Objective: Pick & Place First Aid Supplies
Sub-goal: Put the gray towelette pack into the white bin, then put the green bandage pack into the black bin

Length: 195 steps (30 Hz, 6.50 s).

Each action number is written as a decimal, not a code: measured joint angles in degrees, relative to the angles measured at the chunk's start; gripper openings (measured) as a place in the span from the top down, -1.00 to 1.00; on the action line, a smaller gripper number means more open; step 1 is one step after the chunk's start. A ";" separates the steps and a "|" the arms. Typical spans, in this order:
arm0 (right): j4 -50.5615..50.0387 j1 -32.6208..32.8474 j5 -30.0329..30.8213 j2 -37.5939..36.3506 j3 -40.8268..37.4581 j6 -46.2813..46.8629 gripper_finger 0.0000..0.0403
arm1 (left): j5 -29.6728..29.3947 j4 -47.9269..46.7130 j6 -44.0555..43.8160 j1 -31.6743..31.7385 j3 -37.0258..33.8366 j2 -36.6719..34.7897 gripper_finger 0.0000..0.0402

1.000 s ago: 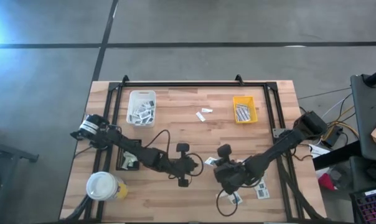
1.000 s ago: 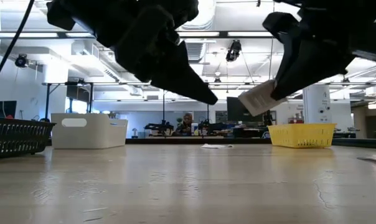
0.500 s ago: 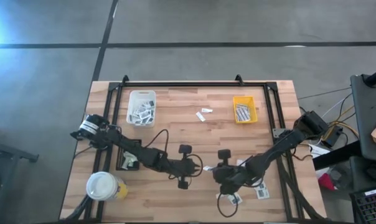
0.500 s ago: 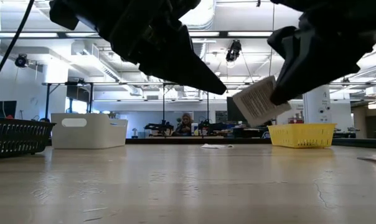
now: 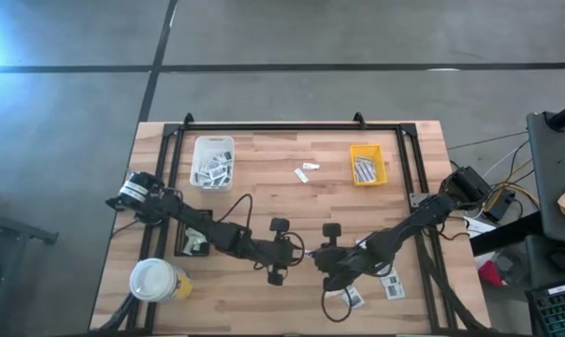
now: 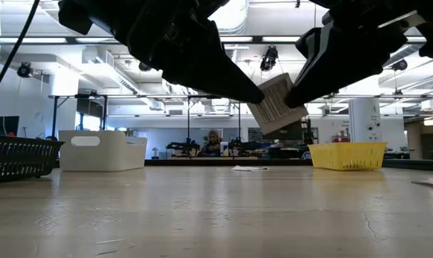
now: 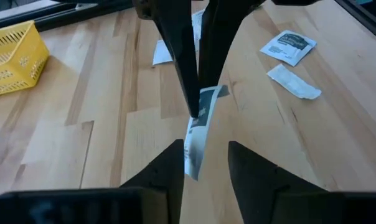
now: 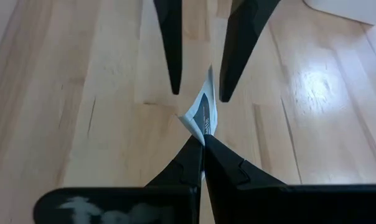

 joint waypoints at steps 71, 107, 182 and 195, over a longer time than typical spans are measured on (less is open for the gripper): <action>-5.19 -0.98 16.64 0.17 0.63 3.97 0.96 | -10.30 -3.07 -24.87 -0.15 -0.01 0.00 1.00; -8.91 2.99 15.97 -0.22 0.63 7.51 0.96 | -35.23 -54.57 -48.62 8.51 -11.97 -28.73 1.00; -17.90 10.35 -15.36 -2.36 0.25 6.64 0.96 | -10.46 -5.33 -23.54 1.79 -16.39 -16.18 0.61; -10.51 10.34 -22.02 -2.34 -0.30 -1.03 0.96 | -0.75 -20.37 -28.67 -1.54 -7.66 -14.85 0.61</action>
